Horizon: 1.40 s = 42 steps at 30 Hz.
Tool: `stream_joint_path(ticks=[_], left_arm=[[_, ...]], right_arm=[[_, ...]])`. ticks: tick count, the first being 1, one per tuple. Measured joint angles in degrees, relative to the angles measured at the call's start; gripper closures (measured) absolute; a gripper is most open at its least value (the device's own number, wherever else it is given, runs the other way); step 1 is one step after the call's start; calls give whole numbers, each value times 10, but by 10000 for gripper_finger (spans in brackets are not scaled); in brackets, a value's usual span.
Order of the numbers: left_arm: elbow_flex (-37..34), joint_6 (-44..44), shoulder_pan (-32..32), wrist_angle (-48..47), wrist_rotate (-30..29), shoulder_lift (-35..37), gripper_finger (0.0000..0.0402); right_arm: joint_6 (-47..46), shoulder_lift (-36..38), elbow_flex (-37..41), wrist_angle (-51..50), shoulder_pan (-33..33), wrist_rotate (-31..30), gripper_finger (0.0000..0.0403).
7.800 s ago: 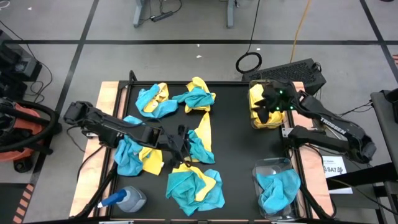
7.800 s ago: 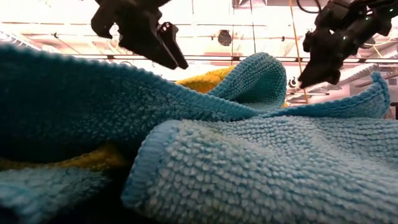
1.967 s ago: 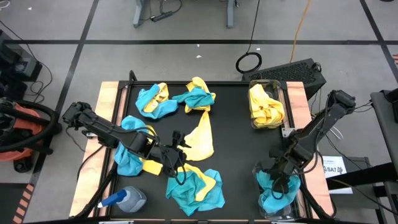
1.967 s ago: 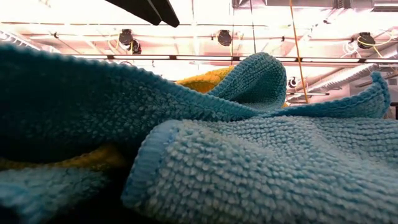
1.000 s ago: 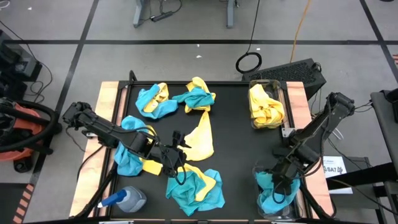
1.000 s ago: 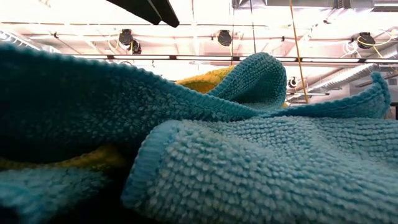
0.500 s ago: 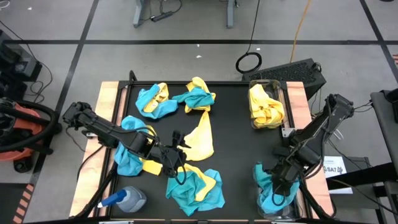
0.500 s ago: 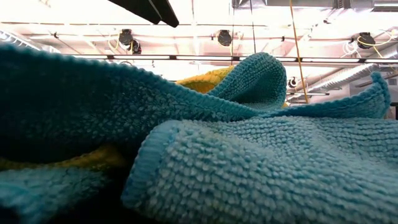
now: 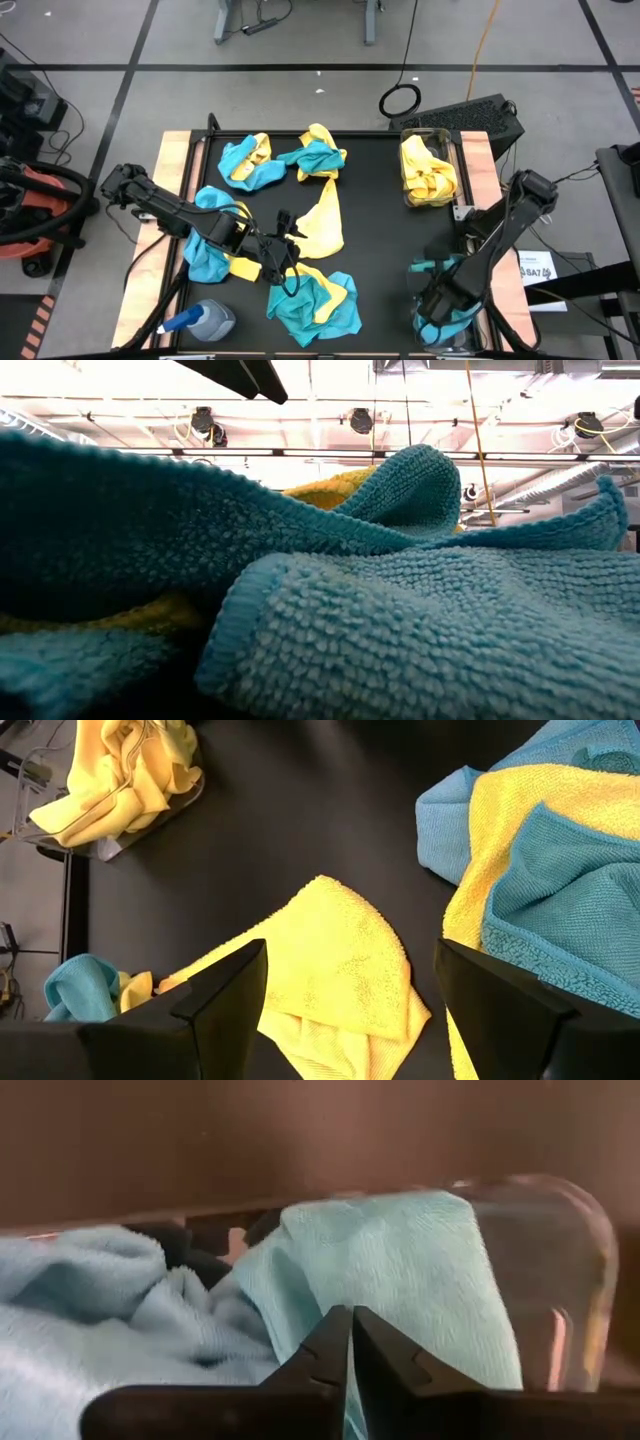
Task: Sort microfiber towel by color & place in baskets
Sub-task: Put the blue towel into the bottom transparent bin
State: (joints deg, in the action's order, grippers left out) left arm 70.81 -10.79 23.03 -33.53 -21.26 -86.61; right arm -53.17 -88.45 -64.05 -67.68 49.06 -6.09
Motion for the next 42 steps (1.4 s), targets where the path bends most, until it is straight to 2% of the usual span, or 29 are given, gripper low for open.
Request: stream_joint_path(ticks=[5, 10, 14, 17, 22, 30, 36, 42], left_arm=[[0, 0, 0, -1, 15, 0, 110], [0, 18, 0, -15, 69, 0, 110], [-2, 40, 0, -35, 97, 0, 110], [-13, 54, 0, -34, 127, 0, 110], [-52, 80, 0, -9, 168, -4, 110], [-97, 133, 11, 58, 205, -8, 110], [-112, 163, 35, 109, 227, -50, 110], [-113, 179, 60, 119, 224, -103, 110]], right_arm=[[1, -36, 0, 10, 1, 0, 383], [0, -48, 0, 18, 1, 6, 383], [-7, -27, -1, 12, 2, 41, 383], [-22, 1, -14, 6, 2, 46, 383], [-33, 49, -52, 2, 2, 6, 383], [22, 102, -99, 2, 7, -71, 383], [75, 120, -101, 21, 7, -146, 383], [131, 121, -101, 40, 6, -172, 383]])
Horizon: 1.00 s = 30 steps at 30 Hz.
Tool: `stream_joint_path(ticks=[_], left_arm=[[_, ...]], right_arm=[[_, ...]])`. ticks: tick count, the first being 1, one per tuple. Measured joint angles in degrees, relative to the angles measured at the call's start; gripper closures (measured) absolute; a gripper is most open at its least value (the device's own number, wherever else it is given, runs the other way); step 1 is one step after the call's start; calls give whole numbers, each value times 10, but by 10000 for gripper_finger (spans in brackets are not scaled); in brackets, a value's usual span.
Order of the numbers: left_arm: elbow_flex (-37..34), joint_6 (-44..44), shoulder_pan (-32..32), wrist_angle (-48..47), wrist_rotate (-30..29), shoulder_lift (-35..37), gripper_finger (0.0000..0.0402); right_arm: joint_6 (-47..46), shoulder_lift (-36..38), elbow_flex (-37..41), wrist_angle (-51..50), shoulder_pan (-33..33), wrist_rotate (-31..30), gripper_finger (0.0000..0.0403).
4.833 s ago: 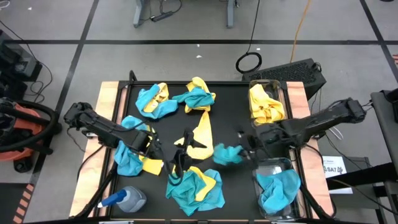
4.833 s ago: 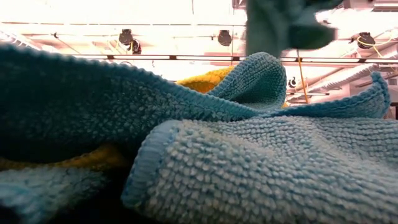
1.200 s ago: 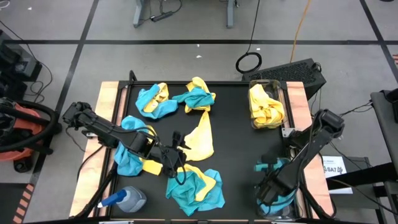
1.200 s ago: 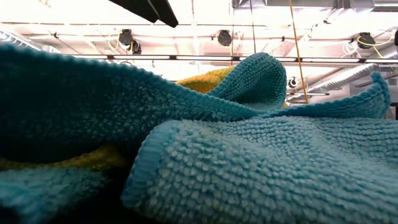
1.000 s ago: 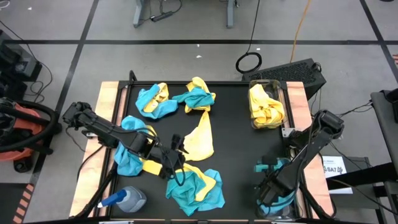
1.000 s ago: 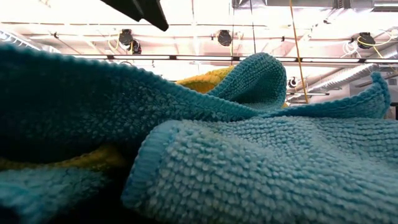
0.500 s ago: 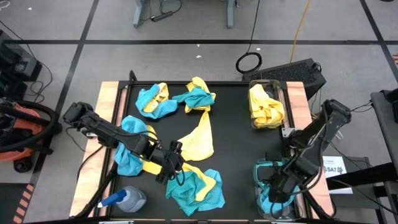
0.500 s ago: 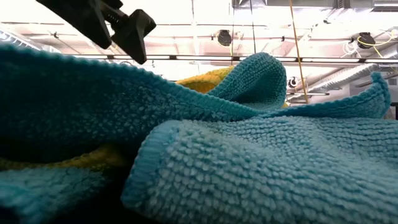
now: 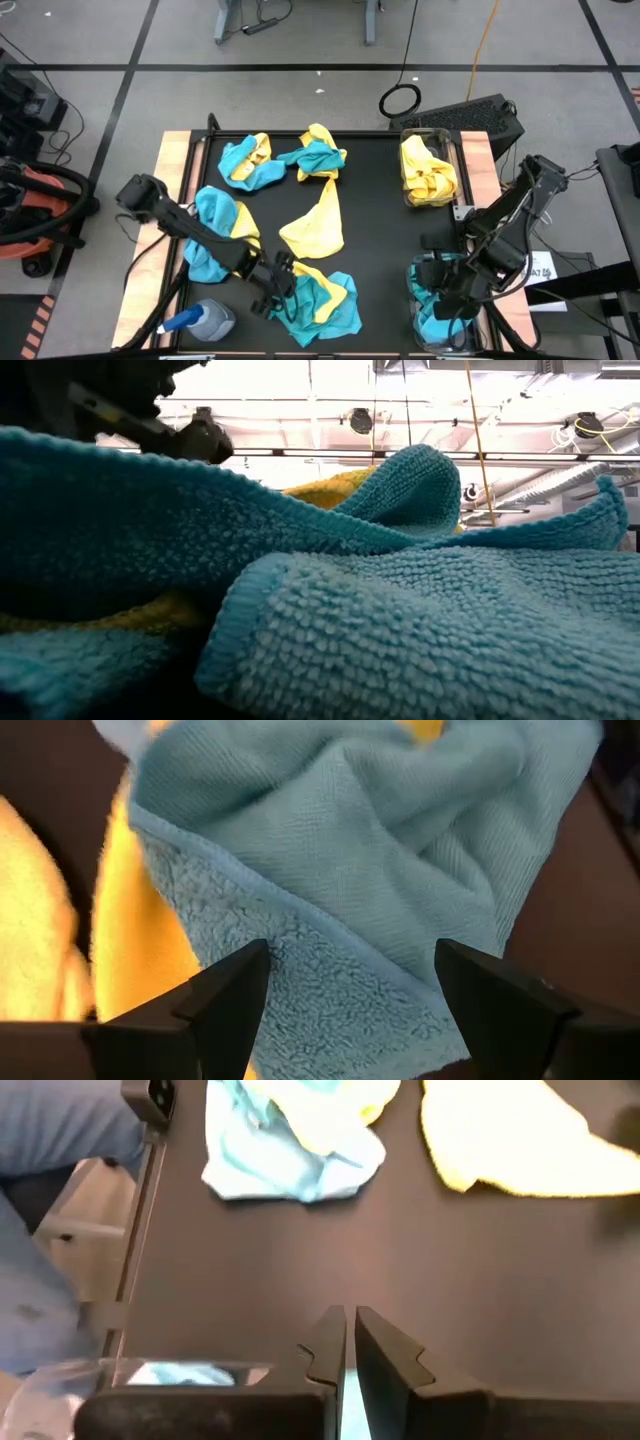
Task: Sort microfiber towel by color & place in baskets
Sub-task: Put the blue towel into the bottom transparent bin
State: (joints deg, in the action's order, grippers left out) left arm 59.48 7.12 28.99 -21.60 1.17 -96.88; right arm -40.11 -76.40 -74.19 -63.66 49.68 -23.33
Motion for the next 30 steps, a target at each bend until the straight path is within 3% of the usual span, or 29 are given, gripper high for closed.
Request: stream_joint_path(ticks=[5, 9, 12, 17, 18, 26, 30], left_arm=[[0, 25, 13, -8, -73, -27, 111], [1, 30, 15, -4, -77, -43, 144], [1, 30, 16, -4, -77, -46, 209], [5, 7, 19, -29, -66, -30, 366], [9, 0, 20, -32, -63, -24, 381], [67, -40, 28, -131, -63, 59, 384], [94, -51, 34, -160, -64, 112, 388]], right_arm=[[23, 0, 0, 12, -1, -14, 383], [42, 0, 0, 32, -1, -36, 383], [52, 0, 0, 39, -1, -40, 383], [53, 0, 0, 44, -1, -53, 383], [53, 0, 0, 44, -1, -55, 383], [109, -1, 1, 90, -1, -96, 379], [148, -1, 14, 126, -1, -137, 350]])
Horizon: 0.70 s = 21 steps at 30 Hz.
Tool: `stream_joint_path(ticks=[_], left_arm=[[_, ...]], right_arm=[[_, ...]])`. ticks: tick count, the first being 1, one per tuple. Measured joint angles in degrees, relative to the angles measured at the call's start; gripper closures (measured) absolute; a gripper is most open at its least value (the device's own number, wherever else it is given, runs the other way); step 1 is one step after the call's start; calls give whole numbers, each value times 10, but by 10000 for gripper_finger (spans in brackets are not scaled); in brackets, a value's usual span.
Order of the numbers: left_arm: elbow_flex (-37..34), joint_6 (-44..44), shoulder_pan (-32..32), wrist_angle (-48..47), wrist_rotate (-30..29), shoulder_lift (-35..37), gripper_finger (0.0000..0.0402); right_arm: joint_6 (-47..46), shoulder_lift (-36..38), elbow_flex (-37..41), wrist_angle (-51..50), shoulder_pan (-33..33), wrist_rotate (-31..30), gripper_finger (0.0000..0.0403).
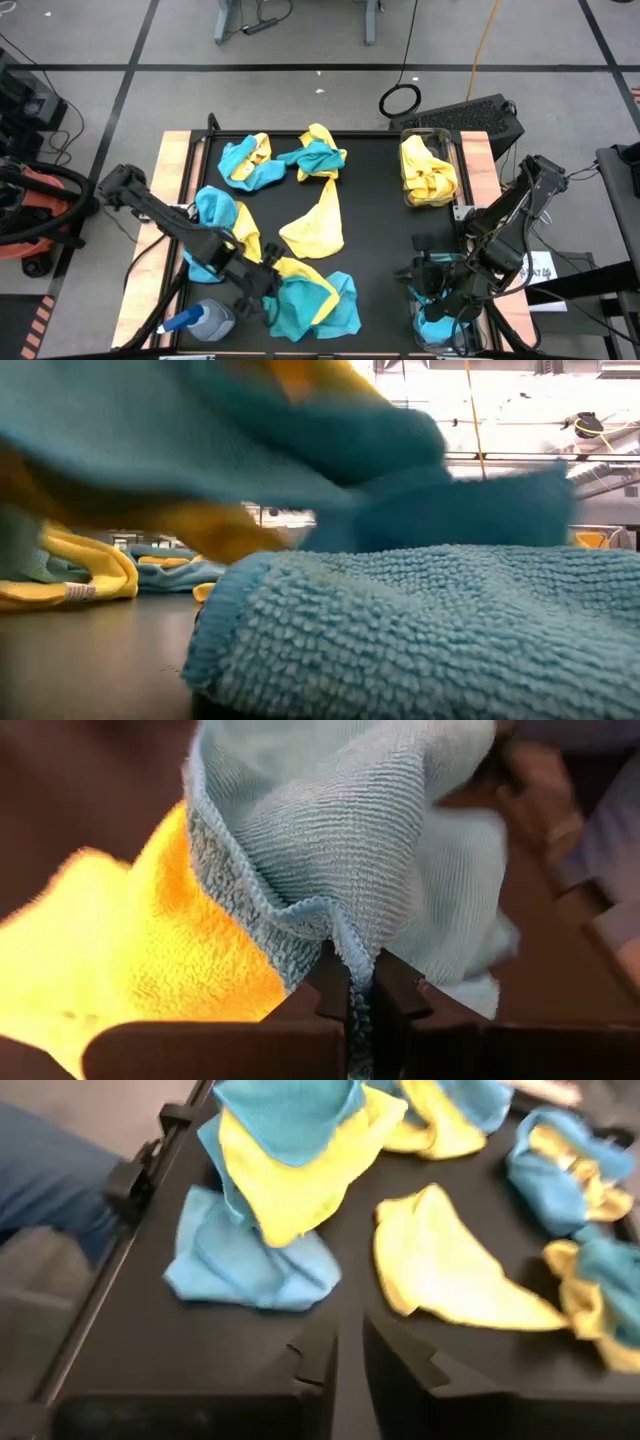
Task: Sort microfiber towel by color & place in baskets
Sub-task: Put the blue towel into the bottom transparent bin
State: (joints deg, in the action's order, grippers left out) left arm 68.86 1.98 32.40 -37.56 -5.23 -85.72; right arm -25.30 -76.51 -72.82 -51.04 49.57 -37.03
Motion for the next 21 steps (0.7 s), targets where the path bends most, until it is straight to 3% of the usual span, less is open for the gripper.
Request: stream_joint_path(ticks=[7, 11, 18, 21], left_arm=[[1, -10, 8, 4, -12, 49, 387], [1, -13, 7, 13, -14, 38, 355], [0, -20, 4, 26, -33, -2, 264], [0, -28, 2, 30, -34, -17, 242]], right_arm=[[24, 0, 37, 75, -22, -24, 251], [27, 0, 57, 95, -39, -20, 208], [44, 0, 69, 112, -53, -16, 192], [49, 0, 70, 117, -53, -16, 197]])
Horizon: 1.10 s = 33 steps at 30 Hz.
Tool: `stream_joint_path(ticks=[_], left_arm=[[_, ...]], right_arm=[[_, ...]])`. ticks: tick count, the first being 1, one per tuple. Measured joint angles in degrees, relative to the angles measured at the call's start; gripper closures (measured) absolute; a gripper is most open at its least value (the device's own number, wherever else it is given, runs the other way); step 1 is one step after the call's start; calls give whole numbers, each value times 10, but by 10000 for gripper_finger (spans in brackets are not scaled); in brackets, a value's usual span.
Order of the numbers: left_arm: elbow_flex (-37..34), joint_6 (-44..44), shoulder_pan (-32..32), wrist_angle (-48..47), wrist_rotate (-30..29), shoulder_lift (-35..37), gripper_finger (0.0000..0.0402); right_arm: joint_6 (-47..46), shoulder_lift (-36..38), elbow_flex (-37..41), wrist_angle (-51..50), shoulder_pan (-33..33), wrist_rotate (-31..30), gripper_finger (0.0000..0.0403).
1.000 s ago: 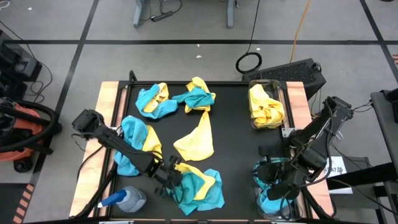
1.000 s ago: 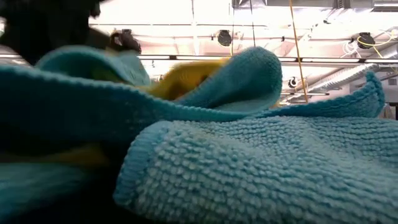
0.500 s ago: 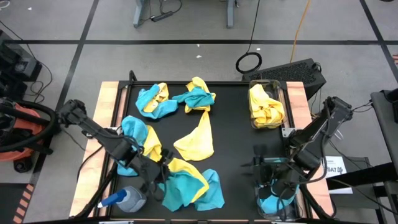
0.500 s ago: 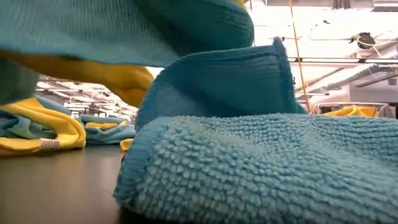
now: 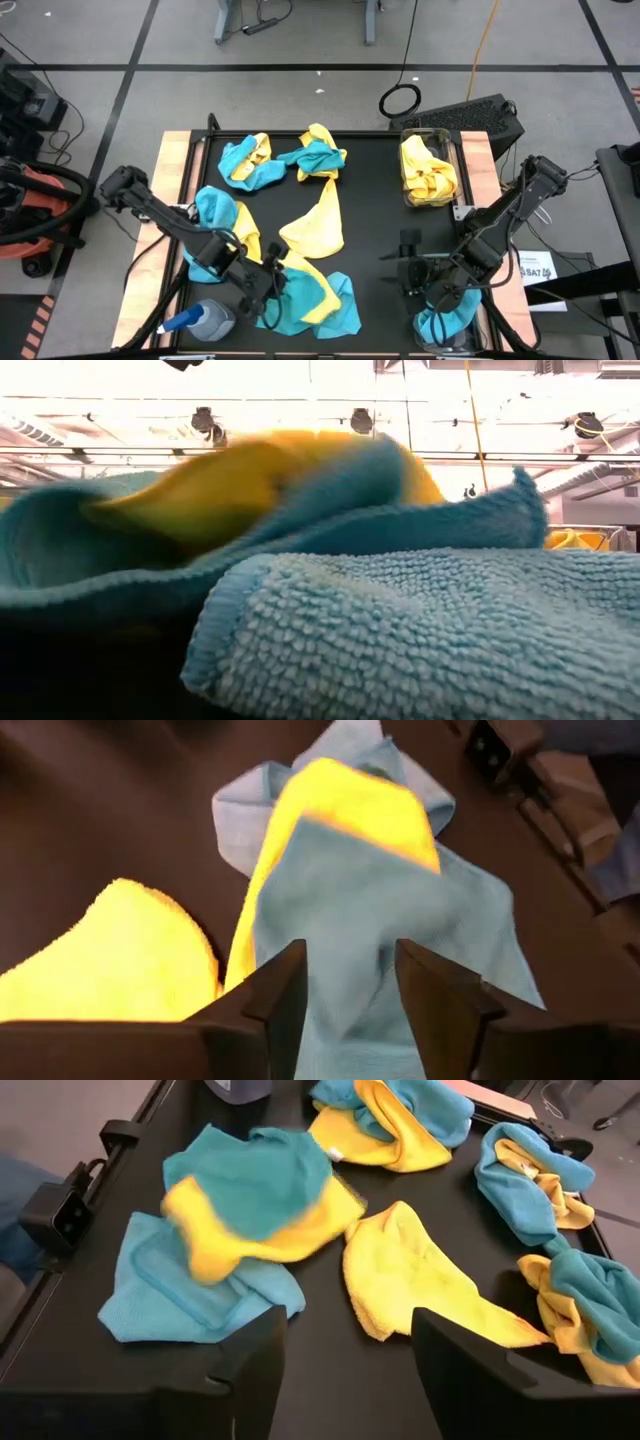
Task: Sort microfiber towel by color & place in baskets
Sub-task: Put the blue towel into the bottom transparent bin
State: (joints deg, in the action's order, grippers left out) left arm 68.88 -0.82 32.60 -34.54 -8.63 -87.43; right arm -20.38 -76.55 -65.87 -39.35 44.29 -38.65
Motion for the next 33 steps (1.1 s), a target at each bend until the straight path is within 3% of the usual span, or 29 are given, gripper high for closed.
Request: stream_joint_path(ticks=[8, 17, 21, 25, 31, 33], left_arm=[[0, -11, -1, -3, 14, -44, 277], [0, -21, -5, -28, 22, -103, 210], [0, -17, -13, -34, 7, -119, 212], [0, -21, -19, -30, -4, -121, 259], [0, -37, -24, -18, -6, -121, 374], [0, -42, -25, -18, -6, -121, 393]], right_arm=[[6, 0, 0, 7, 0, 0, 207], [6, -1, 0, 16, 0, 0, 207], [6, -9, 0, 15, 0, 0, 207], [14, -20, 0, 15, 0, 0, 207], [16, -27, 0, 15, 0, 0, 207], [16, -28, 0, 15, 0, 0, 207]])
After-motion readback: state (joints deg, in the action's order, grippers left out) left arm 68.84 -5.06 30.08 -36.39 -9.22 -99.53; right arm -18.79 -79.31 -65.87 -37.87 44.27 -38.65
